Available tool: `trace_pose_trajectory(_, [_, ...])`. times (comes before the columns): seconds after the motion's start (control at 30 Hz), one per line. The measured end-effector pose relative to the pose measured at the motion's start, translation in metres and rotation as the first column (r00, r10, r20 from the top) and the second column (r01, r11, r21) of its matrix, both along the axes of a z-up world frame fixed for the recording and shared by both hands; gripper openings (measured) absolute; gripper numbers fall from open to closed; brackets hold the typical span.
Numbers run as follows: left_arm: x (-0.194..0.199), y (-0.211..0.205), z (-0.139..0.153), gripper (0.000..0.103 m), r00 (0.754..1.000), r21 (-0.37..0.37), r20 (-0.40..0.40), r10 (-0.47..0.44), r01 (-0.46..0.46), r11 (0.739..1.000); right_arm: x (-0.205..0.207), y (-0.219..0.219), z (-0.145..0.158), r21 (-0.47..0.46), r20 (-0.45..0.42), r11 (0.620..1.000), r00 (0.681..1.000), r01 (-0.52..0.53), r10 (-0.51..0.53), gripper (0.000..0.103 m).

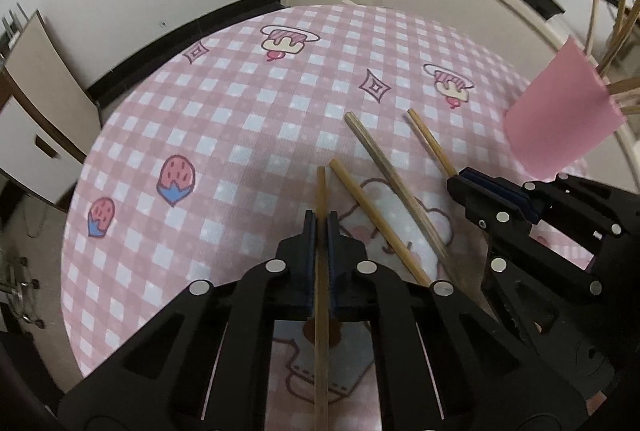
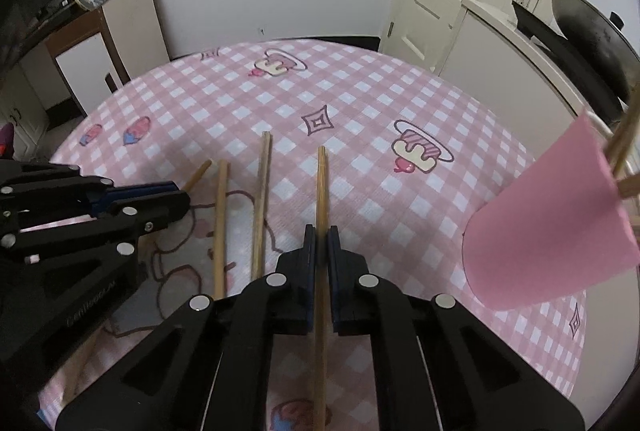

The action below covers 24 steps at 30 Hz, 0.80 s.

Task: Organize utensils
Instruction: 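Close the left and right tools each on a chopstick from the pile, then lift the chopsticks and carry them over the pink cup with both tools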

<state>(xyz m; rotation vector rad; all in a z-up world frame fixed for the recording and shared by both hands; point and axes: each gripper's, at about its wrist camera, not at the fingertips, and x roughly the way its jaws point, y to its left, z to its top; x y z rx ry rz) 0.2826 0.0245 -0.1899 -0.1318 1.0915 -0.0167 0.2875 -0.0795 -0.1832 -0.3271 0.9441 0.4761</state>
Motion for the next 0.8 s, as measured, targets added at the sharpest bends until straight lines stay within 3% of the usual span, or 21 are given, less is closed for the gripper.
trace_pose_trajectory(0.17, [-0.018, 0.003, 0.026, 0.005, 0.999, -0.089, 0.041, -0.016, 0.019, 0.996, -0.014, -0.010, 0.023, 0.084, 0.014, 0.996, 1.000, 0.002, -0.003, 0.004])
trace_pose_trajectory(0.43, [-0.057, 0.002, 0.086, 0.005, 0.982, -0.124, 0.184, -0.042, 0.065, 0.990, -0.052, -0.028, 0.077, 0.190, 0.103, 0.982, 0.995, -0.015, -0.005, 0.004])
trace_pose_trajectory(0.63, [-0.091, -0.002, 0.133, 0.005, 0.949, -0.143, 0.314, -0.043, 0.092, 0.986, -0.079, -0.043, 0.113, 0.222, 0.178, 0.975, 0.984, -0.013, -0.028, 0.004])
trace_pose_trajectory(0.8, [-0.112, -0.012, 0.166, 0.005, 0.905, -0.144, 0.425, -0.036, 0.107, 0.984, -0.098, -0.059, 0.137, 0.236, 0.240, 0.972, 0.969, -0.003, -0.056, 0.004])
